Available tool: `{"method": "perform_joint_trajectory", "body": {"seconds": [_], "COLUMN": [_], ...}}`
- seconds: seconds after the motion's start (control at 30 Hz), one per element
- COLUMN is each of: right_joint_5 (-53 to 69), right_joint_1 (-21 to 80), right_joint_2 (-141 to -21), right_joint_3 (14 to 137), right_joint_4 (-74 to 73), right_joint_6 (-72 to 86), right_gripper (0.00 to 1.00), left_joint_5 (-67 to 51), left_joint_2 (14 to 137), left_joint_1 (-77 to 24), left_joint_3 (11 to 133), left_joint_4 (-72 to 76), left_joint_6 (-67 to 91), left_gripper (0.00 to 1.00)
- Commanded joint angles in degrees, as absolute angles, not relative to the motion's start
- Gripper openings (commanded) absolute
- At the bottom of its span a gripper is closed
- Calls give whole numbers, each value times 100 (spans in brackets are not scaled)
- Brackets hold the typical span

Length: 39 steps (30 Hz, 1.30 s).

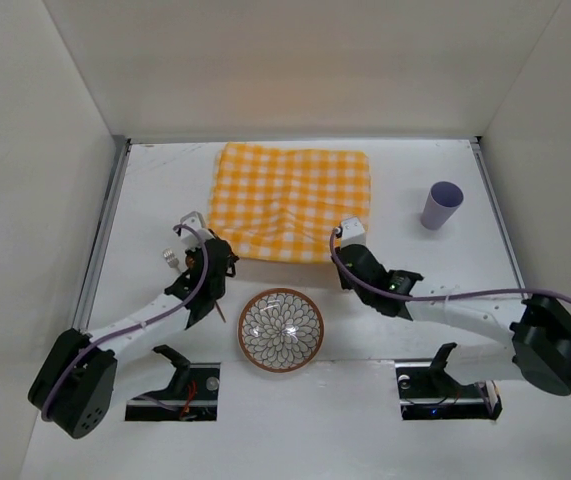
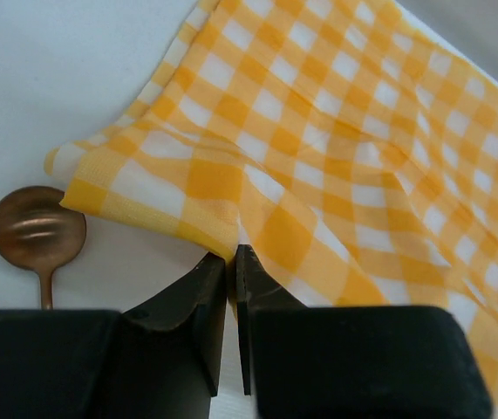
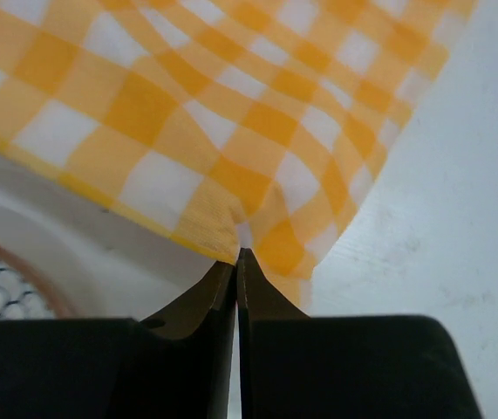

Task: Set the dinner table for one person

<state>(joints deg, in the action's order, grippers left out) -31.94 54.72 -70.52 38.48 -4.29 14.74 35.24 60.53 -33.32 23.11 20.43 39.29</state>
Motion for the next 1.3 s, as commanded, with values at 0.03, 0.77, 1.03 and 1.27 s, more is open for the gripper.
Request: {"method": "perform_joint_trajectory", "body": {"seconds": [0.03, 0.77, 1.03, 1.27], "right_joint_5": [-2936, -669, -430, -896], "right_joint_1": [5068, 2448, 2088, 1657], "right_joint_2": [-7356, -8656, -9167, -9193], "right_joint_3": [4184, 3876, 4306, 4737], "right_joint_4": [-1397, 958, 941, 861], "right_joint_6": [2223, 4535, 4650, 4491], "right_gripper": [15, 66, 7, 1], "left_joint_5": [3227, 3877, 3244, 2848], "left_joint_2": [6389, 5149, 6204, 6846], "left_joint_1": [-3397, -3309, -3046, -2913], "left_joint_3": [2320, 2100, 2294, 2487], "left_joint_4": [2004, 1951, 2223, 2276], "left_joint_6": [4166, 3823, 3858, 3841], "left_gripper": [9, 46, 46, 46]}}
